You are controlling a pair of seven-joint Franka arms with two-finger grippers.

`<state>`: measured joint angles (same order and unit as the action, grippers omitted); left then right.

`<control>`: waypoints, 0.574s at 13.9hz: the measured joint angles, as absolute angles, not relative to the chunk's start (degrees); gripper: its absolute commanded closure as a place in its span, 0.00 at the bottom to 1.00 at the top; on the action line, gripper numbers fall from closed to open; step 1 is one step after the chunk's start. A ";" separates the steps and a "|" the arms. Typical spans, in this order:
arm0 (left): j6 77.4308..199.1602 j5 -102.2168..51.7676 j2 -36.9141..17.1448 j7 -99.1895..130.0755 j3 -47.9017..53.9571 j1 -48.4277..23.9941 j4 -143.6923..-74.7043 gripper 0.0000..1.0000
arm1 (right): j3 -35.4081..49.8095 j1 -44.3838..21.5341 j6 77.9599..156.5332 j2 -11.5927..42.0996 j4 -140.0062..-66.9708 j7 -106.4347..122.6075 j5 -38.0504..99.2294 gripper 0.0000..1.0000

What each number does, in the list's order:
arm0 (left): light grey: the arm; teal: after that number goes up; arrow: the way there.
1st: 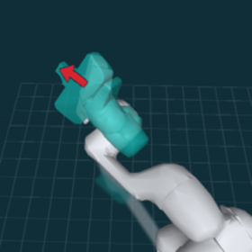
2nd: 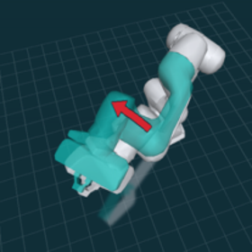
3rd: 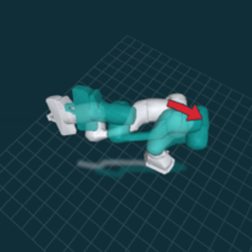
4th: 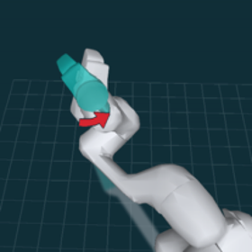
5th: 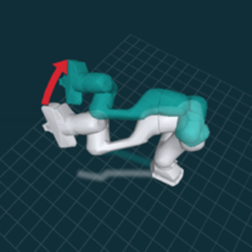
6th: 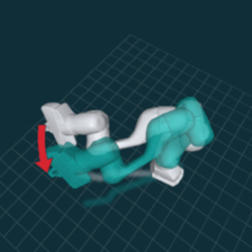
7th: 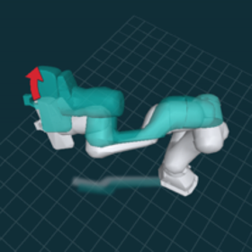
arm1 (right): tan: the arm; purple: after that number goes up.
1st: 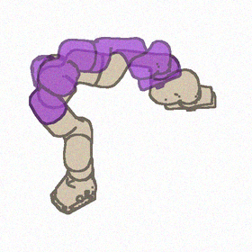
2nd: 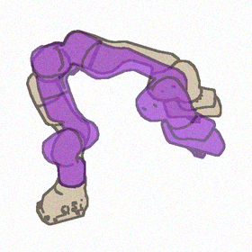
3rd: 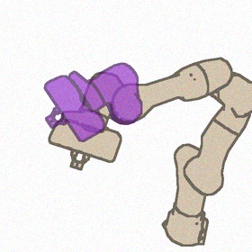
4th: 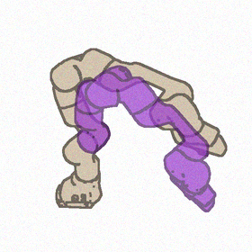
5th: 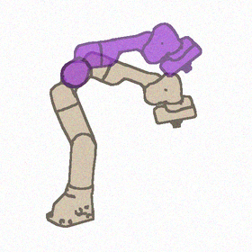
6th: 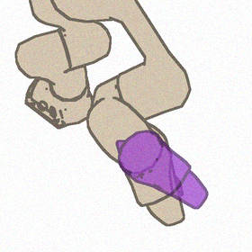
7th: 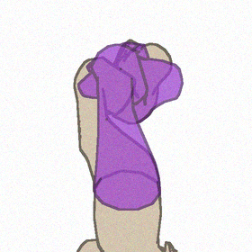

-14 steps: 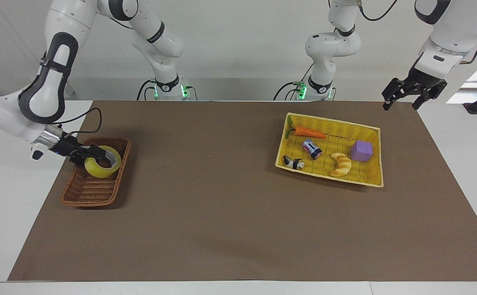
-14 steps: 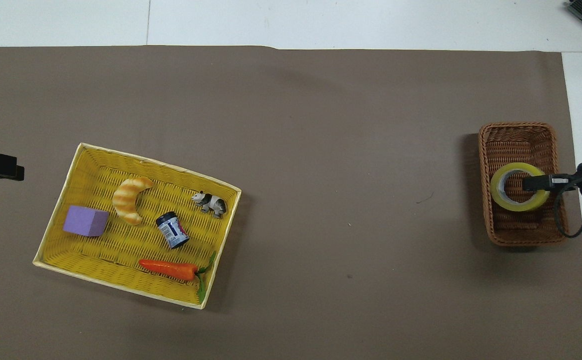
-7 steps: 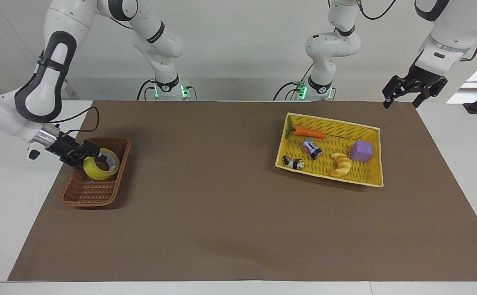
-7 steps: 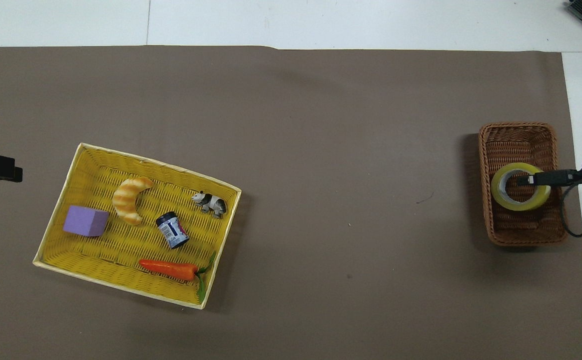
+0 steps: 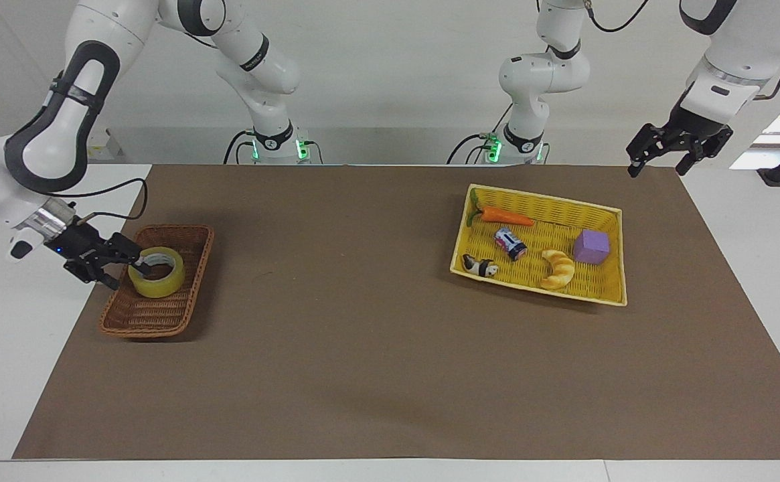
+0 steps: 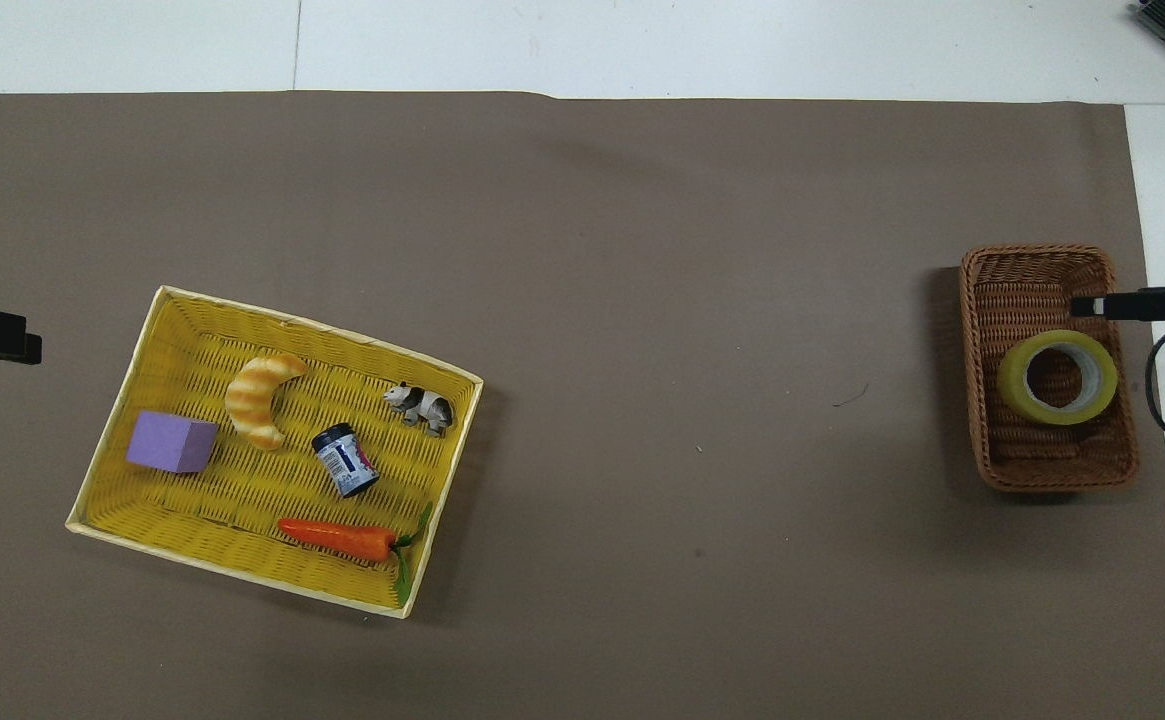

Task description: Move tape to another basket

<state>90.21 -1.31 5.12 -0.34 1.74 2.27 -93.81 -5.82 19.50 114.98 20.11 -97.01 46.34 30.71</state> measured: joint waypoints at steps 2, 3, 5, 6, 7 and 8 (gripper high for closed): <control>90.20 -1.31 5.12 -0.33 1.74 2.27 -93.81 0.00 | -5.74 16.38 118.89 19.21 -96.01 44.54 25.55 0.00; 90.20 -1.31 5.12 -0.33 1.73 2.27 -93.81 0.00 | -5.72 14.84 119.60 18.41 -95.80 42.12 22.56 0.00; 90.20 -1.31 5.12 -0.32 1.73 2.27 -93.81 0.00 | -5.65 12.06 119.62 16.22 -95.69 34.70 16.18 0.00; 90.19 -1.31 5.12 -0.32 1.73 2.27 -93.81 0.00 | -5.60 10.69 119.30 14.90 -95.71 30.90 13.81 0.00; 90.19 -1.31 5.12 -0.32 1.73 2.27 -93.81 0.00 | -5.56 9.56 118.41 13.71 -95.79 28.27 12.80 0.00; 90.19 -1.31 5.12 -0.32 1.73 2.27 -93.81 0.00 | -5.55 8.58 116.68 12.59 -95.90 25.80 11.99 0.00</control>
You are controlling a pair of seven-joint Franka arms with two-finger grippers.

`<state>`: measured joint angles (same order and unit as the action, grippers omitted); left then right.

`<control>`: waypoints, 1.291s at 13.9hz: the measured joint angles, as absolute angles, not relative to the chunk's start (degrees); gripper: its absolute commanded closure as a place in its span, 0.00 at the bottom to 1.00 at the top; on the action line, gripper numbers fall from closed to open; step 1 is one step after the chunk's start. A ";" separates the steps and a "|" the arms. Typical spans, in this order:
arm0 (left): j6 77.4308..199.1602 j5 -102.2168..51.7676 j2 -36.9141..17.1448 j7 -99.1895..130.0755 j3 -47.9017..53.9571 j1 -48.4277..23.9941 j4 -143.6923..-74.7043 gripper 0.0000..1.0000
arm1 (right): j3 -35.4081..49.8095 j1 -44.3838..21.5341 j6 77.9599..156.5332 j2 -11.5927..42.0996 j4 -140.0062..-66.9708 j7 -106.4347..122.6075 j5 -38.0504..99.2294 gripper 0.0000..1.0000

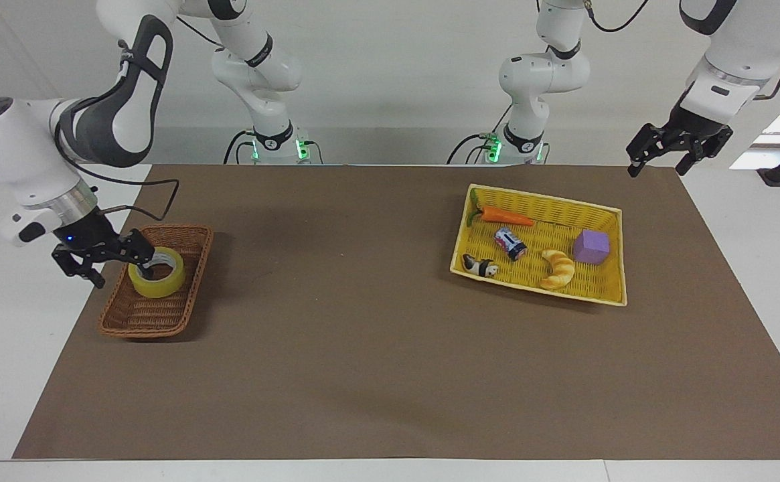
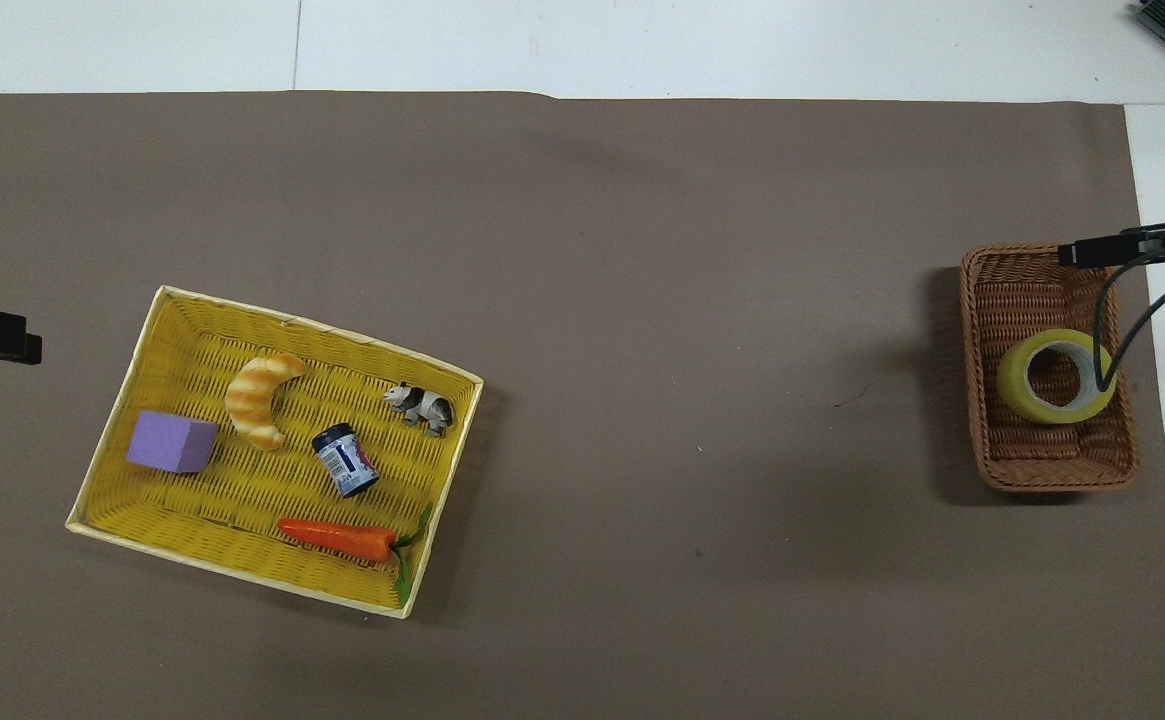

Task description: Move tape to another basket

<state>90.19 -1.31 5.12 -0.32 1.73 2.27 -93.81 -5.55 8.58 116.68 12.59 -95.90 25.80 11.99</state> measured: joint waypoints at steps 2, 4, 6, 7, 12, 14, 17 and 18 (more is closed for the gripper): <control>90.19 -1.31 5.12 -0.32 1.73 2.27 -93.81 0.00 | -5.51 6.68 113.31 10.52 -96.14 19.62 9.14 0.00; 90.19 -1.31 5.12 -0.31 1.73 2.27 -93.81 0.00 | -5.44 3.49 110.33 8.00 -96.87 11.76 6.14 0.00; 90.19 -1.31 5.12 -0.31 1.73 2.27 -93.81 0.00 | -5.33 -0.51 107.37 5.15 -97.96 3.81 3.88 0.00; 90.19 -1.31 5.12 -0.31 1.73 2.27 -93.81 0.00 | -5.27 -2.22 105.83 3.94 -98.25 0.46 3.26 0.00; 90.18 -1.31 5.12 -0.31 1.73 2.27 -93.81 0.00 | -5.09 -5.25 97.06 -1.00 -96.35 -6.57 -0.11 0.00; 90.18 -1.31 5.12 -0.31 1.73 2.27 -93.81 0.00 | -5.15 -5.05 91.33 -2.31 -92.85 -6.60 -0.23 0.00; 90.18 -1.31 5.12 -0.30 1.73 2.27 -93.81 0.00 | -5.24 -5.04 88.37 -3.05 -90.17 -6.60 -0.24 0.00; 90.18 -1.31 5.12 -0.30 1.73 2.27 -93.81 0.00 | -5.24 -5.04 87.67 -3.06 -89.75 -6.60 -0.31 0.00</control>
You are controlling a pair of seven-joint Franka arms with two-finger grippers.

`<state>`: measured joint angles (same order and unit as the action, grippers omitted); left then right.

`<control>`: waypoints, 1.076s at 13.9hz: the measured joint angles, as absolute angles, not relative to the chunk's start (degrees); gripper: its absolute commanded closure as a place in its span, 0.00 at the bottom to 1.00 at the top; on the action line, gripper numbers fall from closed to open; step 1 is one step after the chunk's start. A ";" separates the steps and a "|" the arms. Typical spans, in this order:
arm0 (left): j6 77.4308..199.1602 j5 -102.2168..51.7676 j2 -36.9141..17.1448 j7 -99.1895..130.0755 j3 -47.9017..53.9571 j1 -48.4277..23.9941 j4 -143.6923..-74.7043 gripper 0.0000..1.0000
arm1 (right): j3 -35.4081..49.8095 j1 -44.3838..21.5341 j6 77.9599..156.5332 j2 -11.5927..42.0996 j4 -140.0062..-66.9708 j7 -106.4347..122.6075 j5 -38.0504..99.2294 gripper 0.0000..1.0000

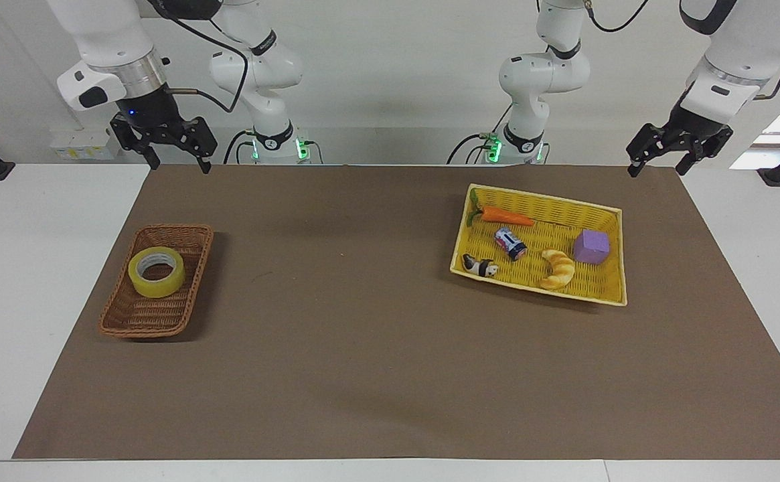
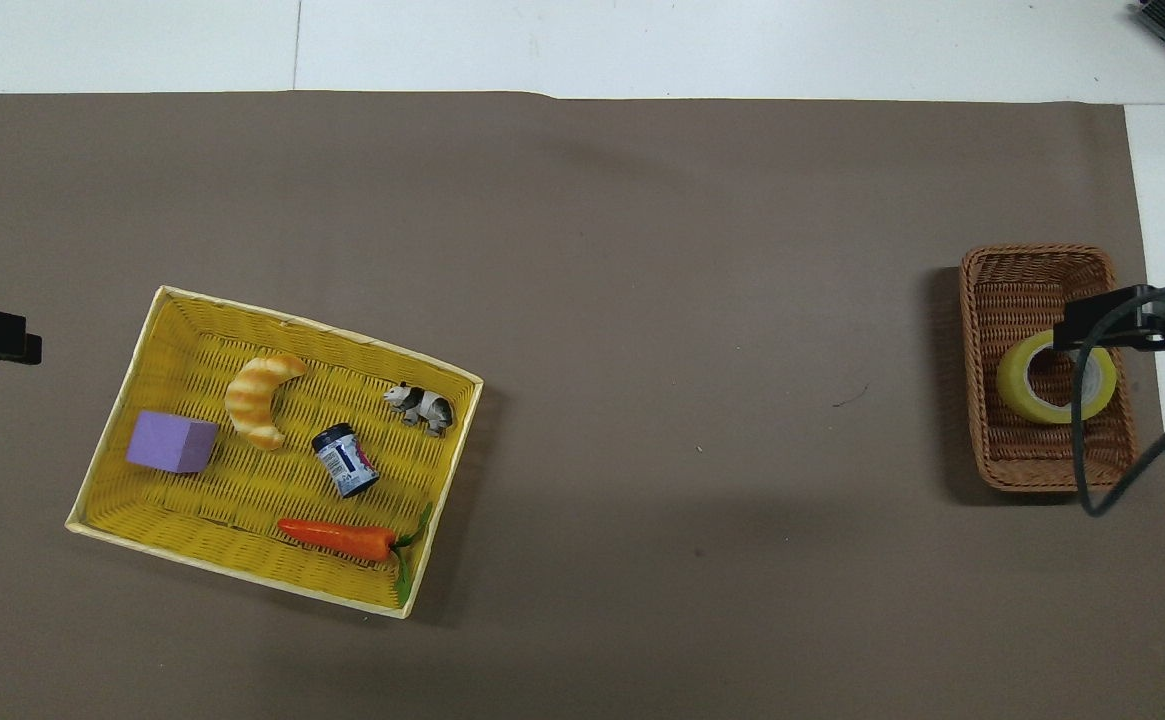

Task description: Move tape to another basket

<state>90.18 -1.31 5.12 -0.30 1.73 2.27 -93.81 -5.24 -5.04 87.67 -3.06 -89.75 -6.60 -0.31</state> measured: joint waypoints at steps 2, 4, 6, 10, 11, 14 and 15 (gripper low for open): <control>90.18 -1.31 5.12 -0.30 1.73 2.27 -93.81 0.00 | -5.20 -5.05 86.12 -3.08 -88.68 -6.60 -0.40 0.00; 90.18 -1.31 5.12 -0.30 1.73 2.27 -93.81 0.00 | -4.87 -5.07 84.58 -3.36 -88.02 -6.60 -0.41 0.00; 90.18 -1.31 5.12 -0.30 1.73 2.27 -93.81 0.00 | -5.01 -4.83 82.57 -3.81 -87.83 -6.60 -0.40 0.00; 90.18 -1.31 5.13 -0.29 1.73 2.27 -93.81 0.00 | -5.24 -3.91 82.13 -4.04 -87.48 -6.08 -0.43 0.00; 90.18 -1.31 5.13 -0.29 1.73 2.27 -93.81 0.00 | -5.01 -3.96 81.99 -4.04 -87.20 -6.08 -0.43 0.00; 90.17 -1.31 5.13 -0.29 1.73 2.27 -93.81 0.00 | -4.92 -4.05 81.63 -4.06 -86.68 -6.08 -0.45 0.00; 90.17 -1.31 5.13 -0.29 1.73 2.27 -93.81 0.00 | -4.91 -4.07 81.61 -4.12 -86.64 -6.08 -0.45 0.00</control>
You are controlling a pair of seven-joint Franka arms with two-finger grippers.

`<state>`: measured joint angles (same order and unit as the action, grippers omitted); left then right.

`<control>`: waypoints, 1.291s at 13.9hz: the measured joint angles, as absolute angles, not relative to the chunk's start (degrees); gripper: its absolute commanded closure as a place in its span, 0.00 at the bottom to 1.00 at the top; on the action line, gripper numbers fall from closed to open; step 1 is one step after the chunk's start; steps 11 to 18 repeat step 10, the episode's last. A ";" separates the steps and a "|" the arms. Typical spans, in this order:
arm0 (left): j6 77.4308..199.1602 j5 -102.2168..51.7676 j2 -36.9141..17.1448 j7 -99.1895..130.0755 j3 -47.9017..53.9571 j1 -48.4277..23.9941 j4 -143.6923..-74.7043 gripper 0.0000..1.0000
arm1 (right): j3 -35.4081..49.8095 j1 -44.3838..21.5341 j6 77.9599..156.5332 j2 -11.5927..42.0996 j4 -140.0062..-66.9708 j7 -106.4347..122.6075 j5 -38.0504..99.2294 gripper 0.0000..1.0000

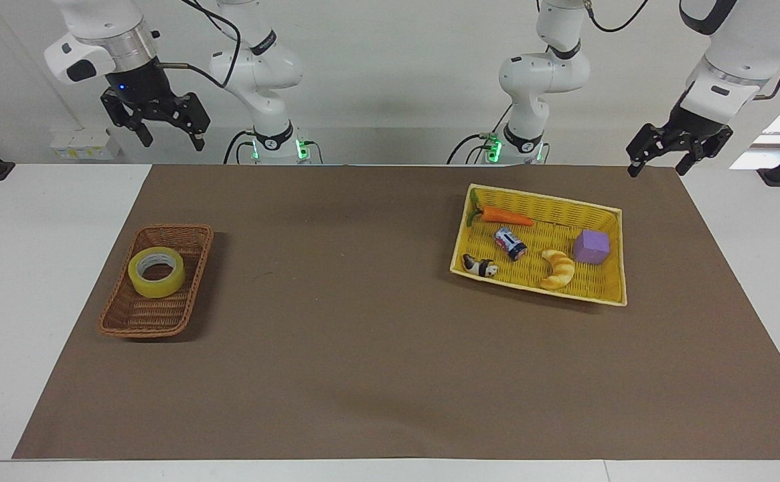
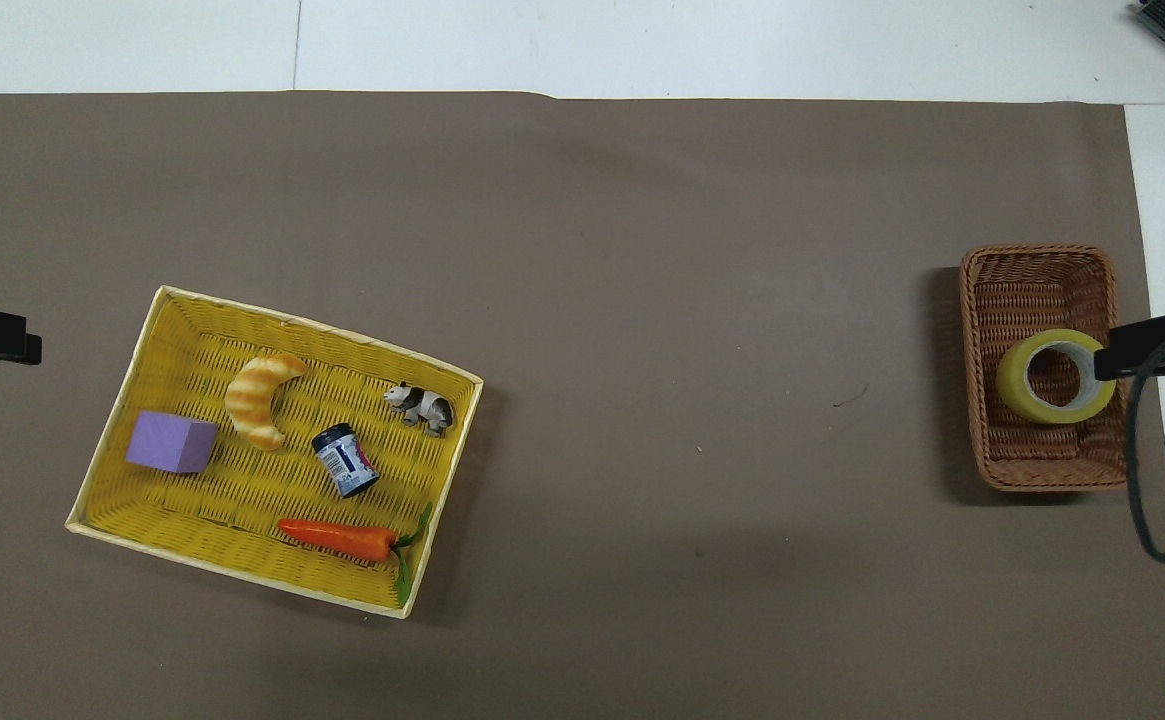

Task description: Move tape to another basket

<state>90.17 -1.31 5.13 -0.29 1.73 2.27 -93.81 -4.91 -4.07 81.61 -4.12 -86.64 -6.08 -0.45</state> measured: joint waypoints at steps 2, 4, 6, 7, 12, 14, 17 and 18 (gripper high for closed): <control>90.16 -1.31 5.13 -0.29 1.73 2.27 -93.81 0.00 | -4.91 -4.06 81.61 -4.41 -86.64 -6.08 -0.45 0.00; 90.16 -1.31 5.13 -0.29 1.73 2.27 -93.81 0.00 | -4.98 -4.02 81.61 -4.58 -86.66 -6.08 -0.45 0.00; 90.16 -1.31 5.13 -0.29 1.73 2.27 -93.81 0.00 | -4.99 -4.02 81.99 -4.66 -86.76 -6.08 -0.46 0.00; 90.16 -1.31 5.13 -0.29 1.73 2.27 -93.81 0.00 | -4.99 -4.01 82.24 -4.68 -86.81 -5.85 -0.48 0.00; 90.16 -1.31 5.13 -0.29 1.73 2.27 -93.81 0.00 | -5.02 -3.88 82.26 -4.69 -86.94 -3.69 -0.73 0.00; 90.16 -1.31 5.13 -0.29 1.73 2.27 -93.81 0.00 | -5.02 -3.88 82.26 -4.69 -86.94 -3.69 -0.73 0.00; 90.16 -1.31 5.13 -0.29 1.73 2.27 -93.81 0.00 | -5.02 -3.88 82.26 -4.69 -86.94 -3.69 -0.73 0.00; 90.16 -1.31 5.13 -0.29 1.73 2.27 -93.81 0.00 | -5.02 -3.88 82.26 -4.69 -86.94 -3.69 -0.73 0.00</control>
